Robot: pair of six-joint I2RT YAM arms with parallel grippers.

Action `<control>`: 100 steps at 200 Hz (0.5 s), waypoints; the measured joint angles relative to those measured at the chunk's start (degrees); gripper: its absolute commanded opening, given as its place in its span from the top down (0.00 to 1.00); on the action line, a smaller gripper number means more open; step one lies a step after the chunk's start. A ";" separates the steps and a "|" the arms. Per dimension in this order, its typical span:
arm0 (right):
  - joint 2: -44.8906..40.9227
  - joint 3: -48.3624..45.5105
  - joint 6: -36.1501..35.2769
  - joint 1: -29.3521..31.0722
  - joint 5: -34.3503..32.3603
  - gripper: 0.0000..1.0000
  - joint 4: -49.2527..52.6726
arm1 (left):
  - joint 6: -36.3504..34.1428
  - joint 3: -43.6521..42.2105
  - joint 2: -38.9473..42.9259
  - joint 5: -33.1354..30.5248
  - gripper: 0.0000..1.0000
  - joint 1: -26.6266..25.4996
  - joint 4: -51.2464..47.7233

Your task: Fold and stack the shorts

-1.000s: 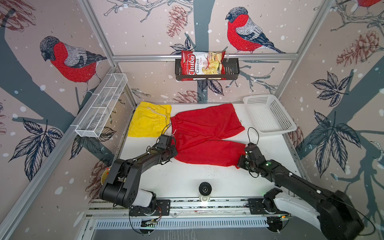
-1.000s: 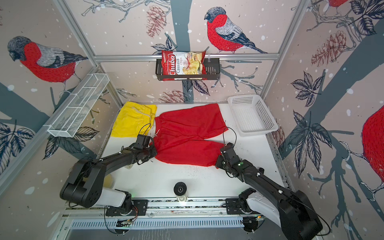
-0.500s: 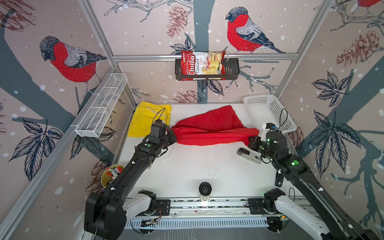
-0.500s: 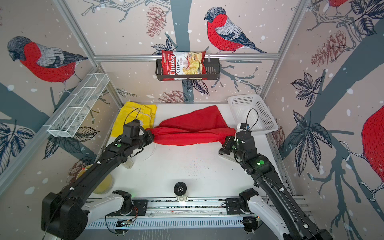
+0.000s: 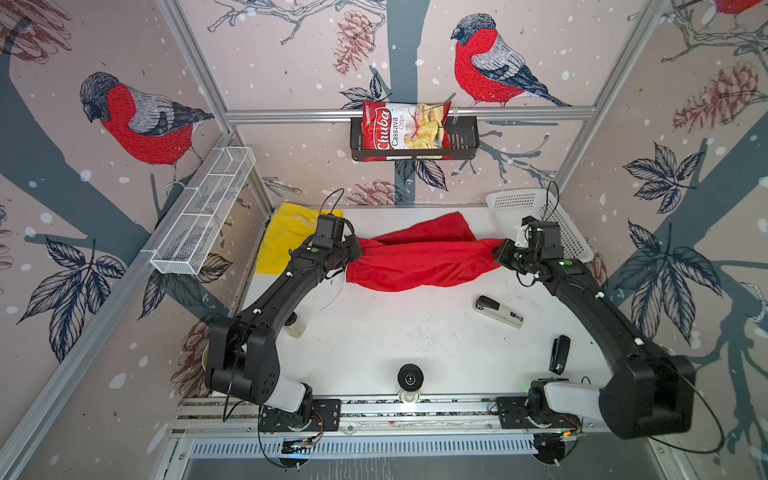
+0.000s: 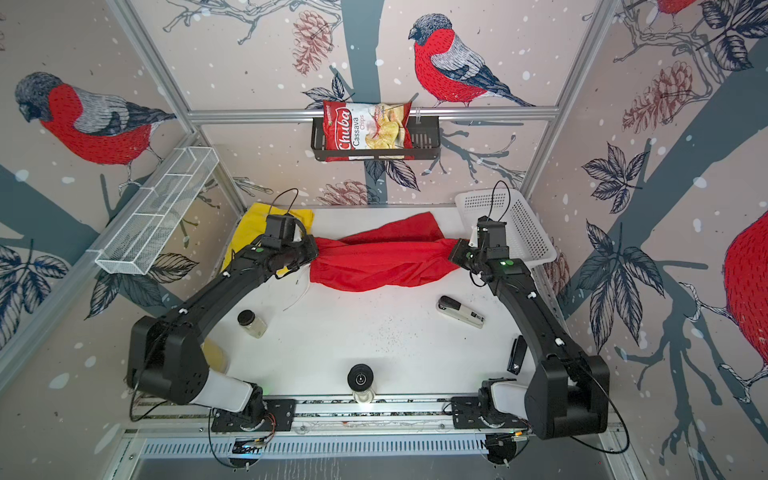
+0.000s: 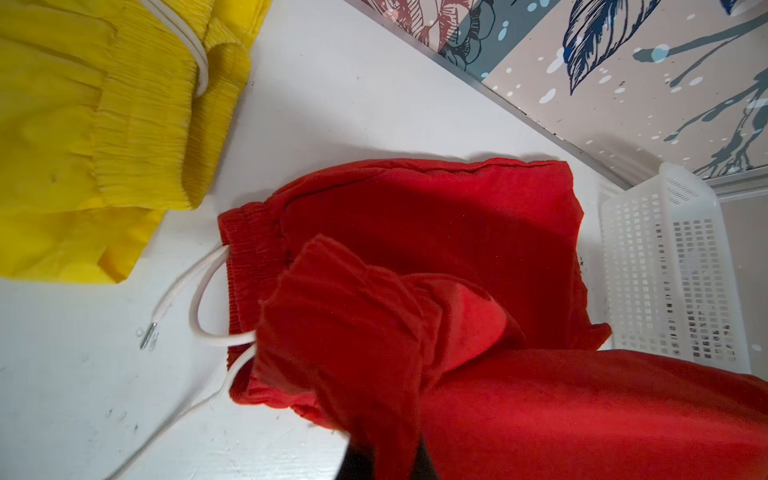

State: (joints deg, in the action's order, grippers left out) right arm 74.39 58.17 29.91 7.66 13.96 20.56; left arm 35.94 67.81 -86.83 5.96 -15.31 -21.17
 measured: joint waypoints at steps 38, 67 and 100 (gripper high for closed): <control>-0.52 -4.07 -0.02 -1.01 -0.04 0.95 -1.33 | -0.44 -0.42 -0.70 -1.40 0.99 0.42 -1.46; 0.46 -6.21 0.00 -1.40 1.14 1.00 -2.05 | -0.44 -1.64 -0.76 -1.51 0.99 0.59 -1.79; 4.33 -4.52 0.07 -1.55 1.68 1.00 -3.98 | -0.46 -0.59 -4.07 -1.18 0.99 1.51 -1.38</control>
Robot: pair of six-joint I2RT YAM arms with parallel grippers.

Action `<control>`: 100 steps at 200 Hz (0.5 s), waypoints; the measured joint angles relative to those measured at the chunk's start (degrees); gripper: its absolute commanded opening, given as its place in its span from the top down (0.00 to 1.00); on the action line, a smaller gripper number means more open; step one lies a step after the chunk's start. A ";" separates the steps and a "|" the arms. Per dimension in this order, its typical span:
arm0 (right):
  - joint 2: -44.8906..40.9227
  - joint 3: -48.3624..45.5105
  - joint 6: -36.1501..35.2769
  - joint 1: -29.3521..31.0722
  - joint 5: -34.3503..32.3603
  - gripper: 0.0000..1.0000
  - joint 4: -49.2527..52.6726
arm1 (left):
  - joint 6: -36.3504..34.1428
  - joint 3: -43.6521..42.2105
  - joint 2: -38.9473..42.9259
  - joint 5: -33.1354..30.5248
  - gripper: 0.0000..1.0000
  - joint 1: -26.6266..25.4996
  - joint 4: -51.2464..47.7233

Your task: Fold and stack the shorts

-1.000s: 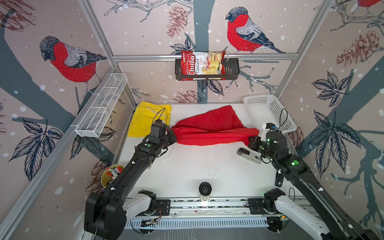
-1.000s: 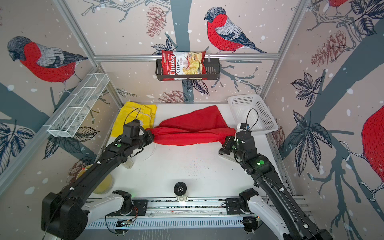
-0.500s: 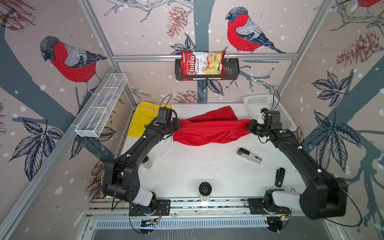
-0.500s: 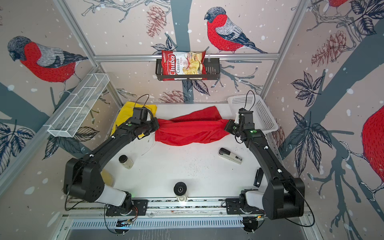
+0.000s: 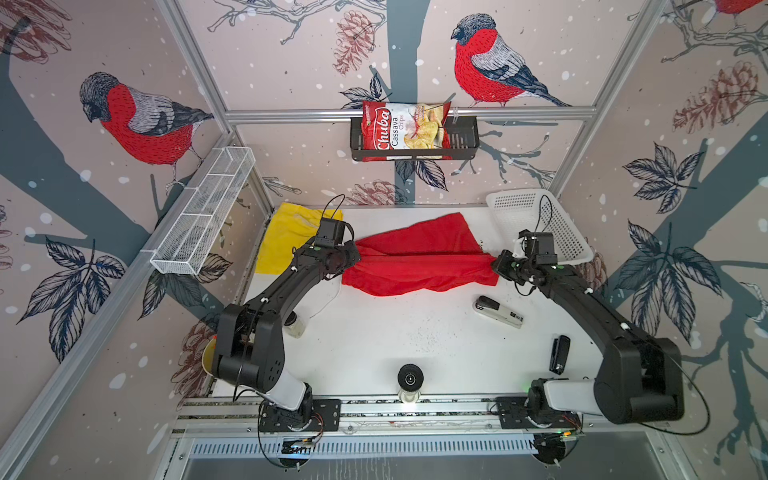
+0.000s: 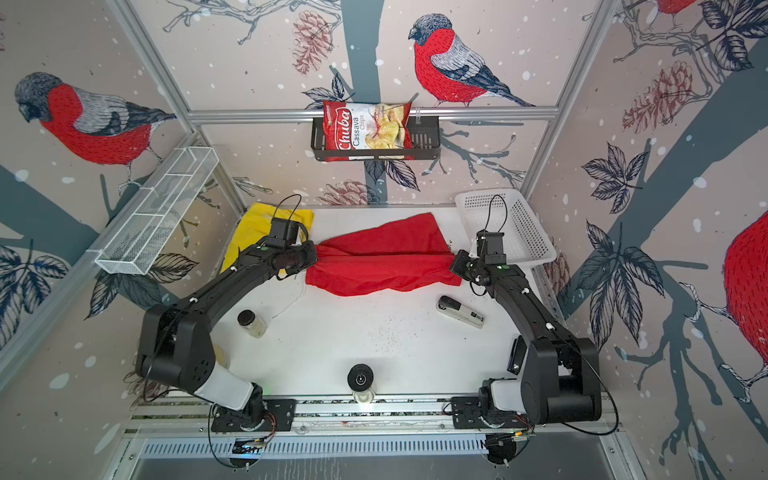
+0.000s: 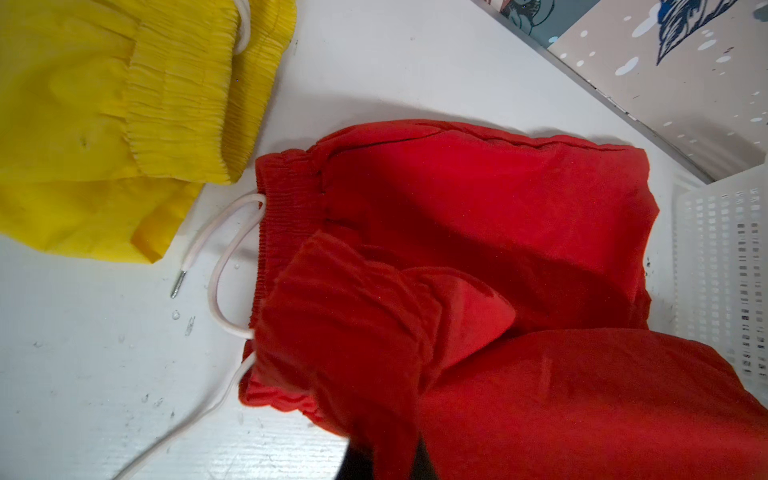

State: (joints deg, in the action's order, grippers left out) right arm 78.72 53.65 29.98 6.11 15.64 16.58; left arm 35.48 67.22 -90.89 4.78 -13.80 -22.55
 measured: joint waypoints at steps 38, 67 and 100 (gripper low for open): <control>11.41 13.16 0.15 -0.42 0.90 1.00 -2.25 | -0.04 6.99 -8.15 2.95 0.98 2.75 1.55; 26.58 28.20 0.11 -0.13 1.01 0.99 -2.67 | -0.39 15.96 -17.38 4.74 0.90 4.35 2.36; 43.91 44.35 -0.09 0.57 -2.82 0.81 -0.70 | -1.44 30.45 -30.82 4.42 0.54 5.11 0.15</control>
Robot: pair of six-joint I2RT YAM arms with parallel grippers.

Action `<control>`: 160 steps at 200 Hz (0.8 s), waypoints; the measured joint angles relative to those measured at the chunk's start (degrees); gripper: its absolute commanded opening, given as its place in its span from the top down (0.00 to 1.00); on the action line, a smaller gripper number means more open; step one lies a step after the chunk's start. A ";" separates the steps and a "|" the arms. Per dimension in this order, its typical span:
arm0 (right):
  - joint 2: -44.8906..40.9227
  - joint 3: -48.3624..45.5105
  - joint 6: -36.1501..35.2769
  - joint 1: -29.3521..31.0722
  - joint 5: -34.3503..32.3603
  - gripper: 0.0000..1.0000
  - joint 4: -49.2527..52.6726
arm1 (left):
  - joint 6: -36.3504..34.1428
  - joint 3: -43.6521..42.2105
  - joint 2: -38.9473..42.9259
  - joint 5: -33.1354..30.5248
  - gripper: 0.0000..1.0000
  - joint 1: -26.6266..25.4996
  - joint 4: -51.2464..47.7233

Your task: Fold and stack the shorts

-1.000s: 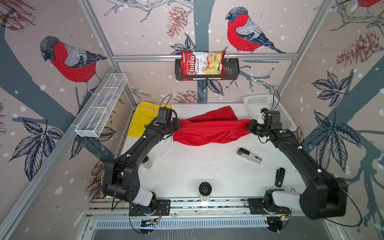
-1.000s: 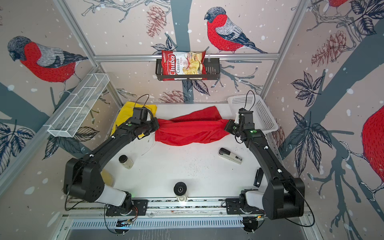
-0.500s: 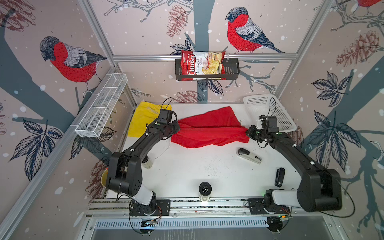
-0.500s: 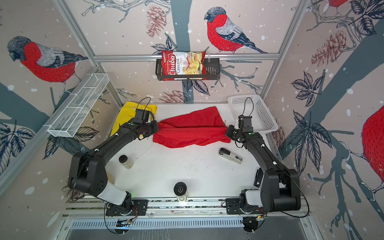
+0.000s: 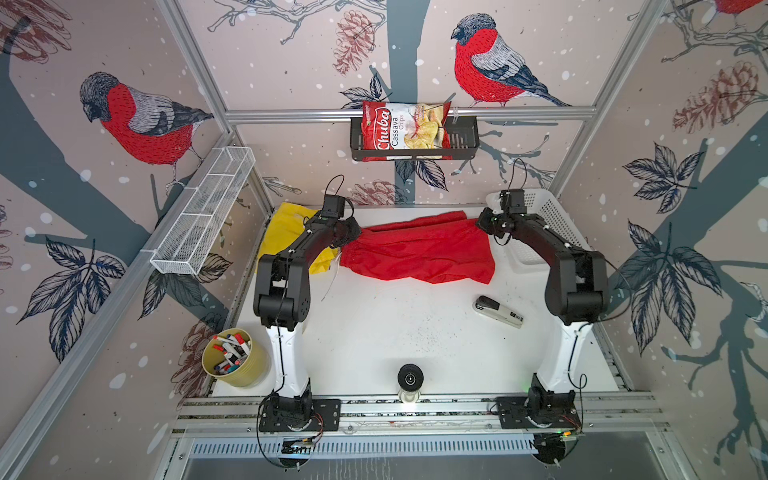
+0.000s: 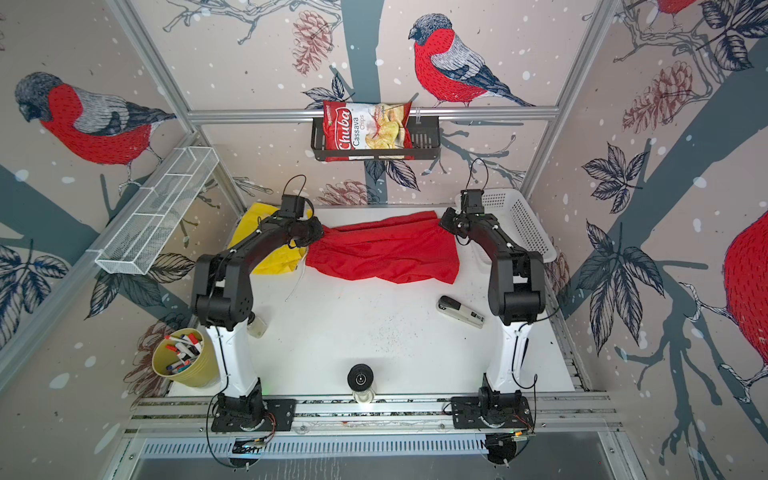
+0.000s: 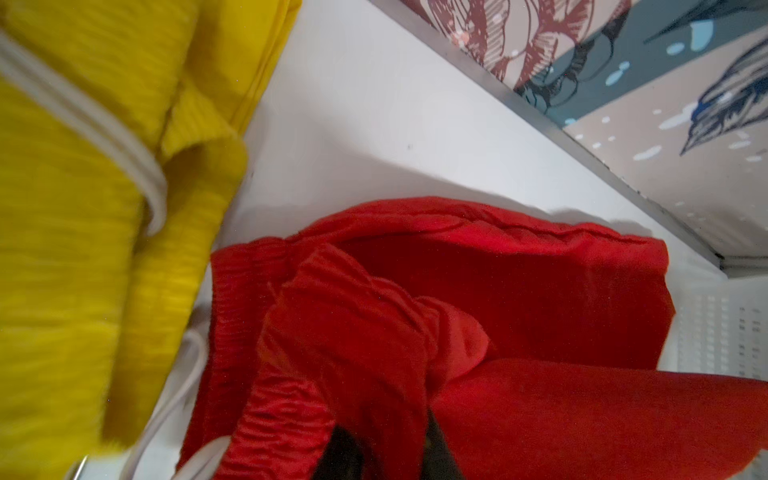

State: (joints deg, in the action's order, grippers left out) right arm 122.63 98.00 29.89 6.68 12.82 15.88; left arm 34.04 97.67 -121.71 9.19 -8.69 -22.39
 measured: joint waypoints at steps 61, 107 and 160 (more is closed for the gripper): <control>17.25 21.99 -1.90 2.01 -4.33 0.40 4.90 | -1.01 21.79 -12.61 -1.73 0.24 1.20 -8.61; 16.00 23.39 -4.61 2.23 -9.51 0.31 3.41 | -0.94 28.48 -11.39 -3.54 0.26 2.64 -11.61; -1.57 4.90 -8.72 4.59 -14.91 0.48 -3.04 | 0.68 -0.09 6.43 -3.17 0.48 0.98 -4.57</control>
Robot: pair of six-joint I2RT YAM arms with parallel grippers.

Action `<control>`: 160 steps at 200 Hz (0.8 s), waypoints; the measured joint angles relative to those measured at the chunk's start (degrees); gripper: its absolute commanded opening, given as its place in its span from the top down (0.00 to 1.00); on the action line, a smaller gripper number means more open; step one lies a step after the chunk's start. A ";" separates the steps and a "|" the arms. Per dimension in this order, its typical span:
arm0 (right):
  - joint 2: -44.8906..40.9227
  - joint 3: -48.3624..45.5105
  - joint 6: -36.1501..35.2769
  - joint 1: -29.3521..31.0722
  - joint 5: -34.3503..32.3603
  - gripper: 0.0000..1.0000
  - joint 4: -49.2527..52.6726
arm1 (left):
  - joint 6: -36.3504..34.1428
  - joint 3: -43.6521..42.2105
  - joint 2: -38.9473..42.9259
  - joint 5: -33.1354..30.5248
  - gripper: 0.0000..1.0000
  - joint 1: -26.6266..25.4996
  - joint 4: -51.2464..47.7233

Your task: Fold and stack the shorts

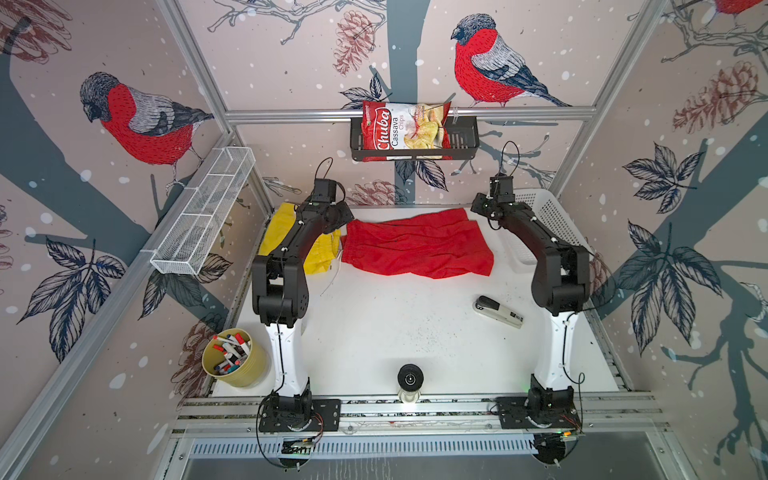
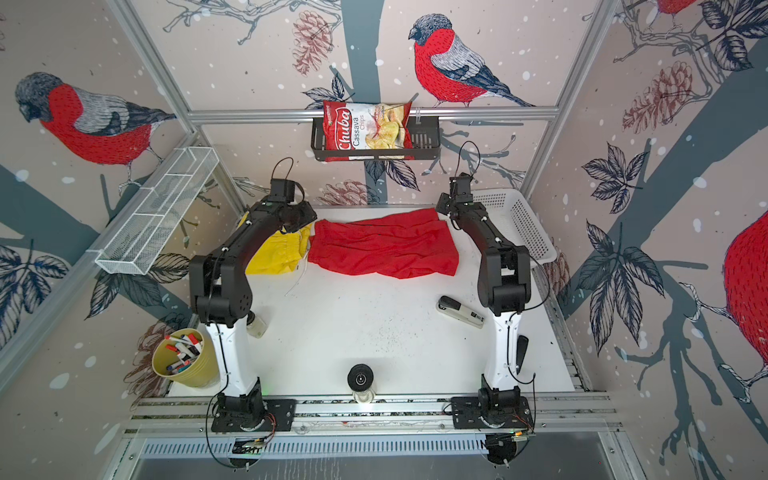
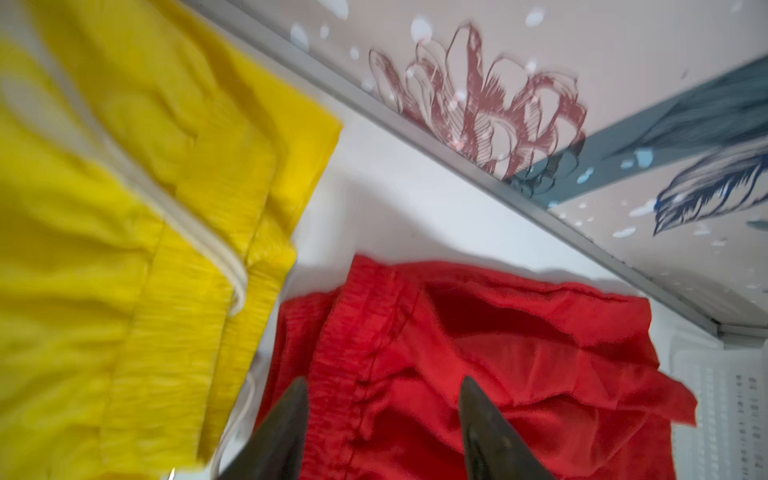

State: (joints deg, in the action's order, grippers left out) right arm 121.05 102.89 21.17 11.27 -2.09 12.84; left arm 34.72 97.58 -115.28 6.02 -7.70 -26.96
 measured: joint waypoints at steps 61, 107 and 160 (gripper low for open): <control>-1.99 -10.21 -1.22 2.82 0.92 0.47 0.81 | 1.40 -15.26 3.28 2.73 0.39 -9.11 7.93; 5.75 -6.93 0.96 3.32 5.09 0.42 1.92 | 0.94 -16.04 -2.08 1.53 0.32 -10.36 9.64; 15.32 3.91 4.42 1.55 9.33 0.50 1.25 | -0.26 -17.99 -3.45 1.03 0.33 -10.49 14.34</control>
State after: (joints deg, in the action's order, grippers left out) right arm 136.38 106.80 25.58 12.82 7.25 14.09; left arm 34.46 79.59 -118.74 7.05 -18.20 -12.62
